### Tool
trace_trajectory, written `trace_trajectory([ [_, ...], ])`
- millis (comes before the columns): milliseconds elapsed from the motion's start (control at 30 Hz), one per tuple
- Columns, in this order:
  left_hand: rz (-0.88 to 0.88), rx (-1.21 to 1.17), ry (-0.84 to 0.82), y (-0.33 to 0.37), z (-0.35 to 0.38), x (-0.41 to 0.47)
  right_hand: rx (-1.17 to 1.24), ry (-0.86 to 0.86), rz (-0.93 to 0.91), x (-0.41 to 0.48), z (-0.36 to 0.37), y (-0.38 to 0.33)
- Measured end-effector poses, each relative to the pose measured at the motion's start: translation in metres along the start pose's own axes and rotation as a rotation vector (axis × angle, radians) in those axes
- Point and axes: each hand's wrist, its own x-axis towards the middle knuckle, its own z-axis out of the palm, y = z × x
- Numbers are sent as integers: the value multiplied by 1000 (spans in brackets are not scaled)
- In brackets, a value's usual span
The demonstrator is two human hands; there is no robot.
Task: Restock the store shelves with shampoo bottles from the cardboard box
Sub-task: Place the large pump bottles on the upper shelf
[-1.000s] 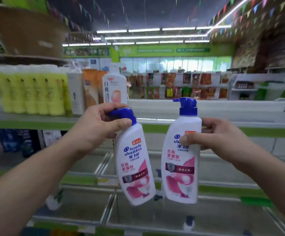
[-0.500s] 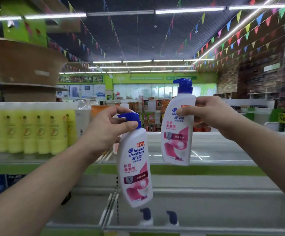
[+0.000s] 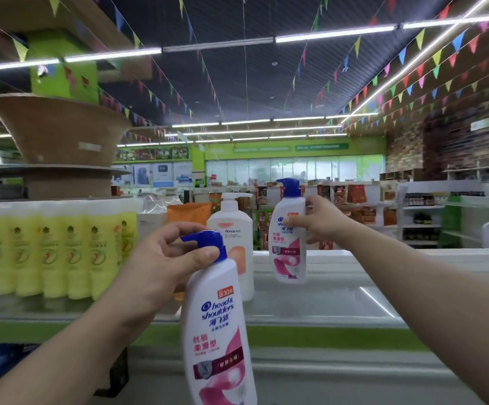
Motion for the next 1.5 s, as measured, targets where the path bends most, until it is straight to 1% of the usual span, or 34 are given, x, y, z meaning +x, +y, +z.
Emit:
trace_trajectory([
  [200,20,30,-55,-5,-14,4,-21,-27,7,27,14,19],
  [533,56,18,-53,-13,-10,8,-2,-59,64,44,27,23],
  [767,57,-7,-43,-12,-5,12,42,-56,74,46,29,29],
  [900,60,-29,-42,-11,-1,12,29,-46,68,45,26,30],
  [967,59,-29,-36,-9,2,12,-47,-10,55,39,23,26],
  [1033,57,-26,-28,-5,3,14,-176,99,15,28,20,19],
  [1067,57,-28,-28,-3,4,15,-199,168,-21,18,17,12],
  [1100,58,-28,-32,0,6,17,-153,200,-69,3,14,3],
  [1133,58,-28,-34,3,8,19,-49,160,-117,-16,11,-6],
  [1167,60,-30,-33,5,10,21,61,43,-165,-38,10,-15],
  [1200,63,-37,-30,8,12,24,130,-117,-206,-61,11,-22],
  [1267,71,-64,-32,14,17,28,134,-414,-236,-103,21,-27],
  [1300,72,-79,-37,16,21,30,123,-501,-230,-119,28,-26],
  [1333,74,-89,-45,18,24,31,127,-528,-211,-131,36,-23],
  [1433,90,-100,-62,19,36,33,170,-431,-165,-146,48,-12],
  [1500,91,-112,-86,19,43,31,197,-418,-160,-149,44,-8],
])
